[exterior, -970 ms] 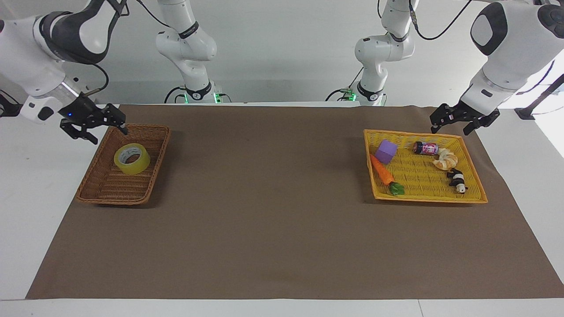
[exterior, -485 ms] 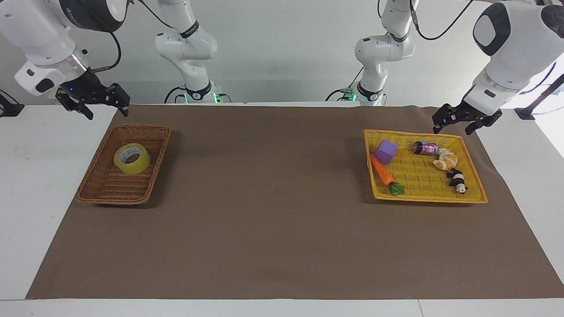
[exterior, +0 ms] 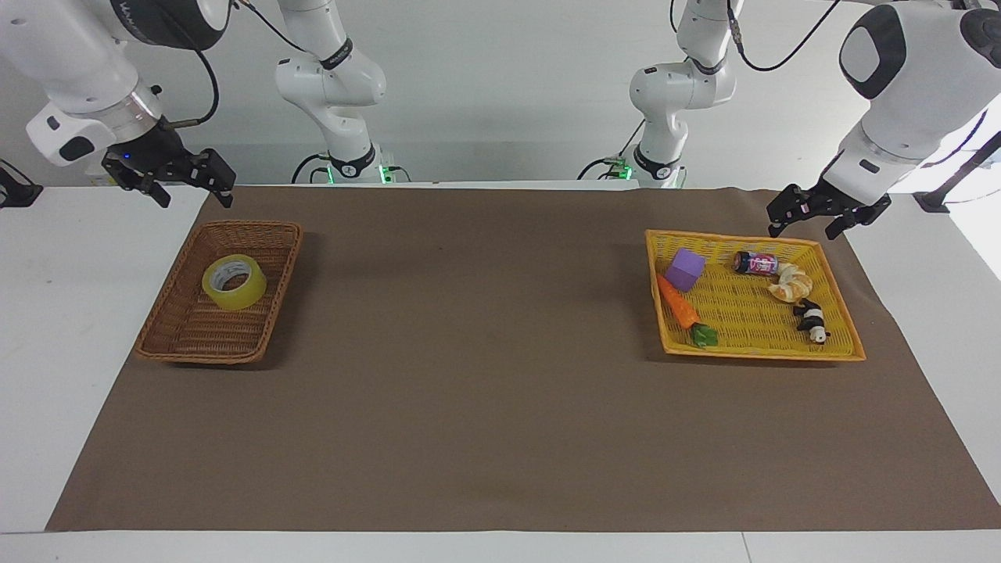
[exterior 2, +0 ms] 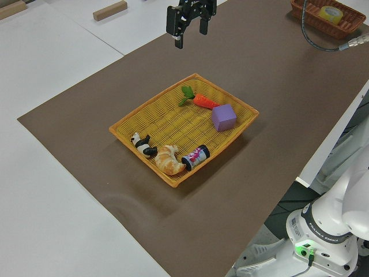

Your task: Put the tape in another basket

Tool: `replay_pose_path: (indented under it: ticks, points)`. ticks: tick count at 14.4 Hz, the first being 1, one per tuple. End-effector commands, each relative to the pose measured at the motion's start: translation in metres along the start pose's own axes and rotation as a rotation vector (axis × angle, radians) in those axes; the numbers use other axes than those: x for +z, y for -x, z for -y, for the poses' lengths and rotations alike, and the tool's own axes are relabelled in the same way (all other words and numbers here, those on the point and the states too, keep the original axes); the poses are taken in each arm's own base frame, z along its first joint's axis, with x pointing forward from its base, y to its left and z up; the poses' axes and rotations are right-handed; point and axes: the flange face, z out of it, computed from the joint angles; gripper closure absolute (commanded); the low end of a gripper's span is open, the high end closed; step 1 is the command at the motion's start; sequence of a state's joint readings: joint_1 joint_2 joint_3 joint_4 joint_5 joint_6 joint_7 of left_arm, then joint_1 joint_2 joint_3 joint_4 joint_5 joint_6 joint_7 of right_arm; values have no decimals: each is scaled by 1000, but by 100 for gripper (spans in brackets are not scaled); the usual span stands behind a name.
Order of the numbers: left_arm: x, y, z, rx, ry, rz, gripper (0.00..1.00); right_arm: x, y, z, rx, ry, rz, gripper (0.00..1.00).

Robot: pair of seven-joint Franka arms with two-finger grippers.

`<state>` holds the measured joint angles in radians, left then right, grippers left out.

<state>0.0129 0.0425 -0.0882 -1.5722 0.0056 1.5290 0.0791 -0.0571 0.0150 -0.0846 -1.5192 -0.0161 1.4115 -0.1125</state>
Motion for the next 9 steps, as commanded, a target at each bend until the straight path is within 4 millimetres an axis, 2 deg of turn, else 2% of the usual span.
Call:
replay_pose_path:
  ticks: [1,4,9]
  points:
    - [-1,6,1,-2,-18,12,0,-3,3,-2,18,12,26,0]
    - [-1,6,1,-2,-18,12,0,5,13,0,13,7,47,0]
    - [-1,6,2,-3,-17,12,0,12,14,-4,21,5,55,0]
